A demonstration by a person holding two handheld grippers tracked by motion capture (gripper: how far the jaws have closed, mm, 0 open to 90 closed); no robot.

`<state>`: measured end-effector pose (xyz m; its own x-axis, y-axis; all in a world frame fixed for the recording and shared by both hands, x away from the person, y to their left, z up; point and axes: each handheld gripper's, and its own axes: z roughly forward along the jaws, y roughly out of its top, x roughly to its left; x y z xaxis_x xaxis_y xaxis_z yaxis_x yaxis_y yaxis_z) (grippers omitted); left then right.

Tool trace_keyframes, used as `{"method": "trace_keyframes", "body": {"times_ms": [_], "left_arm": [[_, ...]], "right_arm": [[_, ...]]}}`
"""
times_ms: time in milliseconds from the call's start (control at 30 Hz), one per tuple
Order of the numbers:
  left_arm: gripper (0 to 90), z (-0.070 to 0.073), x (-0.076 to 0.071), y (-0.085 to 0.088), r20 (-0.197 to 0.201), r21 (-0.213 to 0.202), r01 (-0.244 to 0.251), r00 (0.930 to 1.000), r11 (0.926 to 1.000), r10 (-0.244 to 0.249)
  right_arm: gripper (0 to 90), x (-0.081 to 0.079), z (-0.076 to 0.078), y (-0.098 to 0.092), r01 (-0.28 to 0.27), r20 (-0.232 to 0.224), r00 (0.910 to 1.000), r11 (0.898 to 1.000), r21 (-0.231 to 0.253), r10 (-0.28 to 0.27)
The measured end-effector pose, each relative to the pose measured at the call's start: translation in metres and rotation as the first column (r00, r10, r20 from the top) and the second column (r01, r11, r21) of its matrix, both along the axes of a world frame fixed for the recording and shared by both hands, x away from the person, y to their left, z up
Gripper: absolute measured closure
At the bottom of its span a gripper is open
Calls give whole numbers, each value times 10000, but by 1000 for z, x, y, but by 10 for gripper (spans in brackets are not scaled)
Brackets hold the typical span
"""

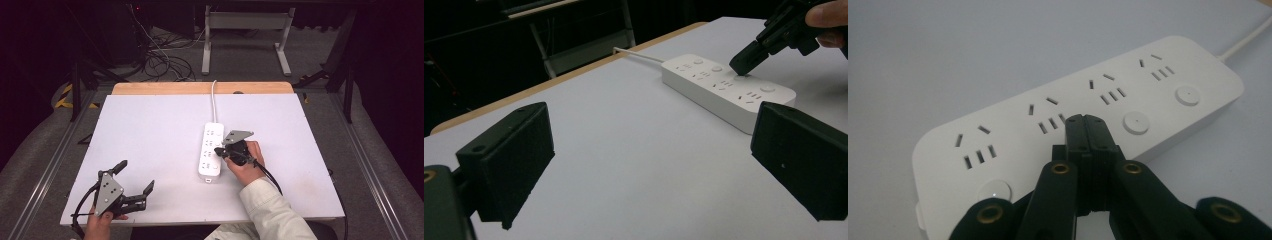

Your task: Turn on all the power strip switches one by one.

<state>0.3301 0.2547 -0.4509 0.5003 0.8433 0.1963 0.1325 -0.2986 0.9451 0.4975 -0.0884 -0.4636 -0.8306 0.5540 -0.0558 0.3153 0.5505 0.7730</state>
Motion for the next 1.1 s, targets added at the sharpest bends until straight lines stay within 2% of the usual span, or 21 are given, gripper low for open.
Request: {"method": "trace_keyframes", "body": {"times_ms": [467, 533, 967, 1067, 1100], "left_arm": [[40, 0, 0, 0, 25, 7, -6, 10000, 10000, 6], [40, 0, 0, 0, 21, 4, -12, 10000, 10000, 12], [40, 0, -1, -1, -41, -27, 8, 10000, 10000, -8], [40, 0, -1, -1, -43, -1, 15, 10000, 10000, -15], [40, 0, -1, 0, 9, -13, 33, 10000, 10000, -33]], "right_arm": [[900, 0, -1, 2, -68, -69, 10000, 10000, -4, 68], [900, -1, -2, 3, -59, 48, 10000, 9999, -124, 59], [900, -4, -5, 5, 85, 198, 9998, 9998, -174, -82], [900, -3, -3, 4, 139, 70, 9999, 9998, -114, -139], [900, -9, 5, 0, 95, 642, 9979, 9997, 212, -109]]}}
